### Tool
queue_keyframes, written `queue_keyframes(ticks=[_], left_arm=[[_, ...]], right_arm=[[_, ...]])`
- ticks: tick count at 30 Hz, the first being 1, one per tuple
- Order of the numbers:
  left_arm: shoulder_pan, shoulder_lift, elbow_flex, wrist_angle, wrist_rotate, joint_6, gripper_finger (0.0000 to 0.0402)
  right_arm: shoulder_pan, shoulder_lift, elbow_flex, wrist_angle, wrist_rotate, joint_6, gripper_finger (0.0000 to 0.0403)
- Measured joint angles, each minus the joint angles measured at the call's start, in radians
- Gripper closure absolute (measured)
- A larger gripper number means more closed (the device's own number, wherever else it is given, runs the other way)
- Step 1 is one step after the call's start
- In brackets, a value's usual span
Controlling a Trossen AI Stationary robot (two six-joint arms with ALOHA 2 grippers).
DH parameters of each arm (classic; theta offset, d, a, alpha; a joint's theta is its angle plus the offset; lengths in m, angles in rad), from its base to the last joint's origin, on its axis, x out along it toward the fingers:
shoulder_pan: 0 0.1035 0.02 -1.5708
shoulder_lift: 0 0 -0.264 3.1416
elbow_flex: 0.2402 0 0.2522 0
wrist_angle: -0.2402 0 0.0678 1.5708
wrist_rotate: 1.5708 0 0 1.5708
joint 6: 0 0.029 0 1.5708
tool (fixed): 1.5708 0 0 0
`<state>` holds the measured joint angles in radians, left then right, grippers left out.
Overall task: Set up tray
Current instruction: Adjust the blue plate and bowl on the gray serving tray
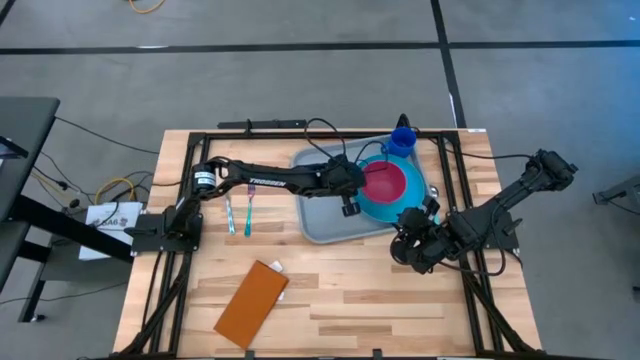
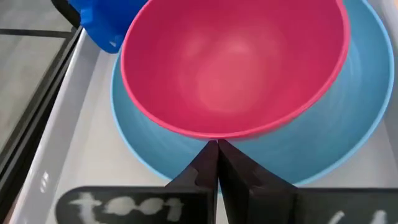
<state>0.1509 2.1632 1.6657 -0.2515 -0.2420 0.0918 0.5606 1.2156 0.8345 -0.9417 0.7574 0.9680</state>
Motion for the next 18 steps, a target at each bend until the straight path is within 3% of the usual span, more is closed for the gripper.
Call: queue_keyframes(ticks=[13, 18], left_arm=[[-0.003, 0.0, 0.0, 0.018, -0.015, -0.031, 0.0401], [-0.01, 0.0, 0.0, -0.06, -0.168, -0.087, 0.0401]], right_arm=[[0.0, 0.0, 0.0, 0.0, 0.001, -0.01, 0.0276], [0.0, 0.0, 0.0, 0.0, 0.001, -0.01, 0.0276]])
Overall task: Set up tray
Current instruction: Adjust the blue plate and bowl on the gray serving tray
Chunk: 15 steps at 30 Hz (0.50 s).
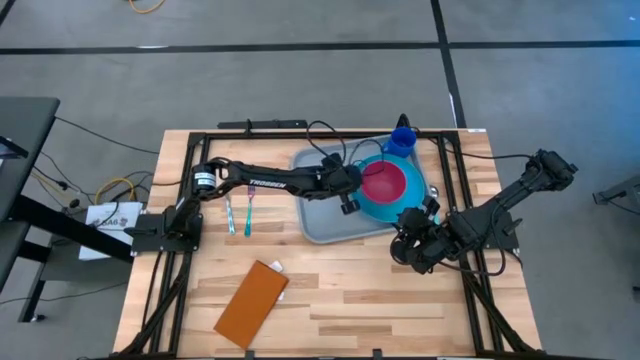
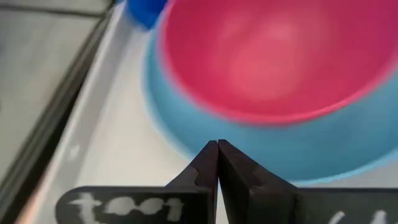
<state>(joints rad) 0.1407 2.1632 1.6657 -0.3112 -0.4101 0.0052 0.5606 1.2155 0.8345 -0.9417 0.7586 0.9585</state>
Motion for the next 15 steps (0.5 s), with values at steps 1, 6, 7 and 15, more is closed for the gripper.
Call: queue_keyframes(ticks=[1, 6, 7, 15], left_arm=[[0.0, 0.0, 0.0, -0.011, -0.038, -0.014, 0.0401], [0.013, 0.022, 0.001, 0.044, 0.006, -0.064, 0.0401], [0.017, 0.031, 0.0, 0.052, 0.029, -0.064, 0.0401], [0.022, 0.069, 0.0, 0.151, 0.089, -0.048, 0.0401]], right_arm=[[0.0, 0.0, 0.0, 0.0, 0.0, 0.001, 0.0276], [0.0, 0.0, 0.0, 0.0, 0.002, 0.0, 0.0276], [0.0, 0.0, 0.0, 0.001, 0.002, 0.0, 0.0276], [0.0, 0.0, 0.0, -0.001, 0.003, 0.001, 0.0276]])
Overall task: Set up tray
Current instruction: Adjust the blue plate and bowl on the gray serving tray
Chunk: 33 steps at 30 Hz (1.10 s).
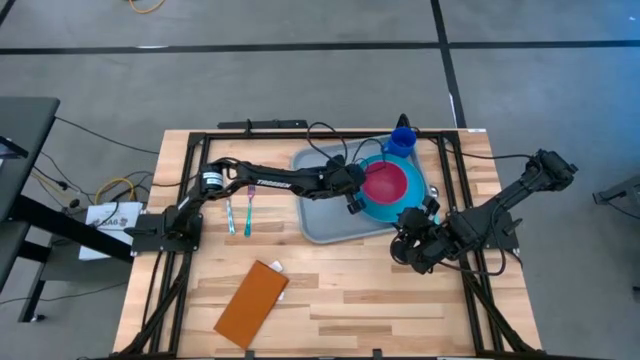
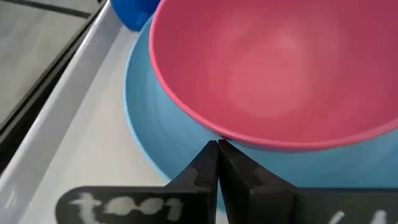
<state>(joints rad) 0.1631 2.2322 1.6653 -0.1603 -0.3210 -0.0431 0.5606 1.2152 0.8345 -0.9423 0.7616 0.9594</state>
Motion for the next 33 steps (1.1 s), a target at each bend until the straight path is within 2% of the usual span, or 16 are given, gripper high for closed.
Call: queue_keyframes(ticks=[2, 7, 12, 14, 19, 22, 29, 33], left_arm=[[0.0, 0.0, 0.0, 0.018, 0.008, 0.008, 0.0401], [0.0, 0.0, 0.001, 0.081, 0.115, 0.01, 0.0401], [0.007, 0.008, 0.001, 0.119, 0.115, 0.02, 0.0401], [0.01, 0.008, 0.003, 0.088, 0.11, 0.02, 0.0401], [0.009, -0.048, 0.0, -0.066, 0.01, 0.05, 0.0401], [0.009, -0.139, 0.003, -0.146, 0.008, 0.072, 0.0401], [-0.006, -0.389, 0.002, -0.485, 0.177, 0.16, 0.0401], [-0.031, -0.522, 0.003, -0.742, 0.22, 0.146, 0.0395]], right_arm=[[0.0, 0.0, 0.0, 0.0, 0.0, 0.0, 0.0276], [0.0, 0.0, 0.0, -0.002, 0.0, 0.0, 0.0276], [0.0, 0.0, 0.0, -0.002, 0.0, 0.0, 0.0276], [0.0, 0.0, 0.0, -0.001, 0.0, 0.0, 0.0276], [0.0, 0.0, 0.0, 0.0, -0.001, 0.001, 0.0276], [0.0, 0.0, 0.0, 0.0, -0.001, 0.001, 0.0276], [0.0, 0.0, 0.0, 0.017, -0.004, 0.001, 0.0276], [0.0, 0.0, 0.0, 0.017, -0.003, 0.001, 0.0276]])
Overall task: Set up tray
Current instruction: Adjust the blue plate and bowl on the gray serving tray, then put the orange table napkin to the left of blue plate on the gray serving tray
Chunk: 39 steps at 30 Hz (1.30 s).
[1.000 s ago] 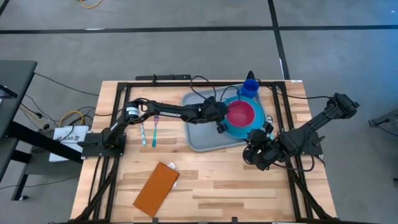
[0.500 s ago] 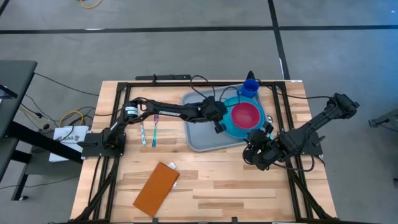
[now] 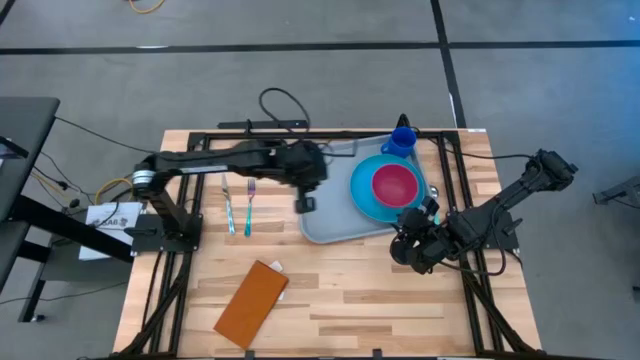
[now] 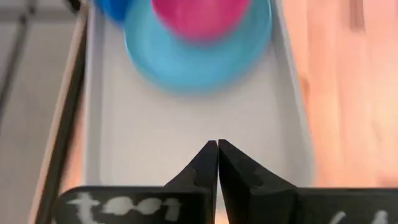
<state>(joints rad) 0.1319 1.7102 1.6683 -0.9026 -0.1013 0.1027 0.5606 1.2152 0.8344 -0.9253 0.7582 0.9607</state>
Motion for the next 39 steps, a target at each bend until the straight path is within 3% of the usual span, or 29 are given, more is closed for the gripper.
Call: queue_keyframes(ticks=[6, 10, 13, 19, 29, 34, 39], left_arm=[[-0.149, -0.084, 0.0, -0.442, 0.015, -0.371, 0.036], [-0.317, -0.072, -0.006, -0.576, 0.032, -0.624, 0.0332], [-0.439, -0.067, -0.038, -0.562, 0.043, -0.742, 0.0317], [-0.612, -0.067, -0.149, -0.459, -0.05, -0.992, 0.0298], [-0.76, -0.073, -0.476, -0.218, 0.008, -1.389, 0.0292], [-0.739, -0.132, -0.561, -0.153, 0.03, -1.328, 0.0292], [-0.661, -0.291, -0.565, -0.303, 0.041, -1.278, 0.0292]], right_arm=[[-0.025, 0.0, 0.0, 0.008, 0.004, -0.001, 0.0276], [-0.05, 0.0, 0.0, 0.024, 0.005, -0.001, 0.0276], [-0.063, 0.0, 0.0, 0.039, 0.004, -0.02, 0.0276], [-0.083, 0.0, 0.0, 0.108, 0.002, -0.117, 0.0276], [-0.135, 0.0, 0.0, 0.242, 0.001, -0.291, 0.0276], [-0.184, 0.0, 0.0, 0.293, 0.0, -0.365, 0.0276], [-0.241, 0.0, 0.0, 0.31, 0.0, -0.416, 0.0276]])
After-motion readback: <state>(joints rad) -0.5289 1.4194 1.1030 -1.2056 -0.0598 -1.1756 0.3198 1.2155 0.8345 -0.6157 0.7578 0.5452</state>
